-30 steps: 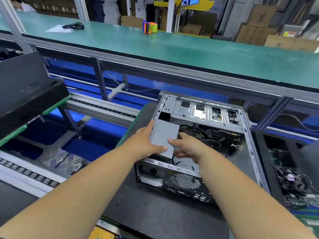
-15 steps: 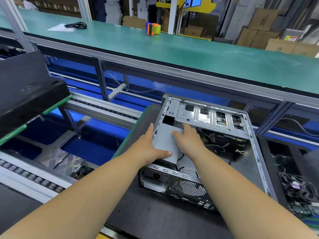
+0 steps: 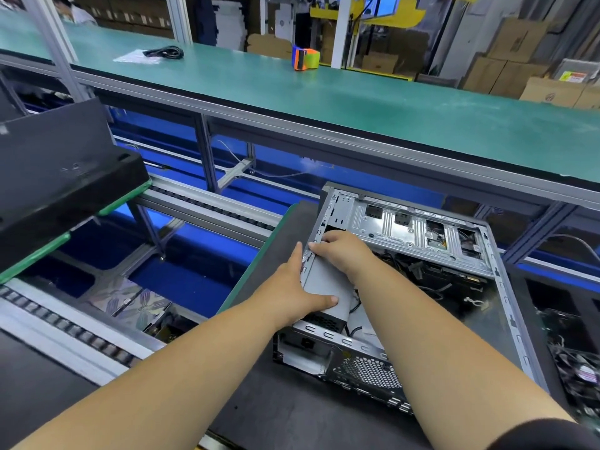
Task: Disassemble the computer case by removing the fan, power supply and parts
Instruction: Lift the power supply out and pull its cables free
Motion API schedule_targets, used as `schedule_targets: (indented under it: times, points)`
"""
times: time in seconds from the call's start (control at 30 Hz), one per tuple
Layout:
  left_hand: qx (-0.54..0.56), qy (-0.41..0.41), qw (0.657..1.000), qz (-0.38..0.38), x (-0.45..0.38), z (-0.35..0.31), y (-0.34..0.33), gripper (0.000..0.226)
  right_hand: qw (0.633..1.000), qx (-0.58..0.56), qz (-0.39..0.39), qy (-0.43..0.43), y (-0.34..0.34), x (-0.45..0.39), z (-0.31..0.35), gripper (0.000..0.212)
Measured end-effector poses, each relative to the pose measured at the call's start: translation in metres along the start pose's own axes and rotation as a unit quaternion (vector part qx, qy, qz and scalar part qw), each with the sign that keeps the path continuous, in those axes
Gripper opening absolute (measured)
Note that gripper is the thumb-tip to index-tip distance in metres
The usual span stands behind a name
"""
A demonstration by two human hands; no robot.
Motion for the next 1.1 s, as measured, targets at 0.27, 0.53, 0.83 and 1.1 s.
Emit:
schedule_targets:
  times: [0.27,0.53,0.83,1.1]
  points:
    - [0.067,0.048,0.997,0.003,-0.009,0.006,0.007,0.086,0.998,-0.044,0.035,-0.014,0.002,-0.005,-0.007,0.049]
    - [0.166,0.065,0.984,-0.028,-0.004,0.009,0.002,0.076,1.000,-0.016,0.008,-0.003,0.000,-0.007,-0.008,0.045]
    - [0.196,0.065,0.978,-0.029,-0.004,0.005,-0.001,0.079,0.997,-0.004,-0.073,-0.001,0.002,0.000,-0.013,0.040]
    - [0.149,0.072,0.986,-0.036,0.000,0.001,0.001,0.066,0.995,0.028,-0.097,0.011,0.004,0.010,-0.011,0.045]
Point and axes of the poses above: each hand's wrist, its own x-axis away from the middle knuckle, its own y-axis out of the back of the hand, z = x × y, the point moved 2 cm from there along -x, towards the middle knuckle, and after that the axes turned 13 degrees about -y, right-handed, at the moved point
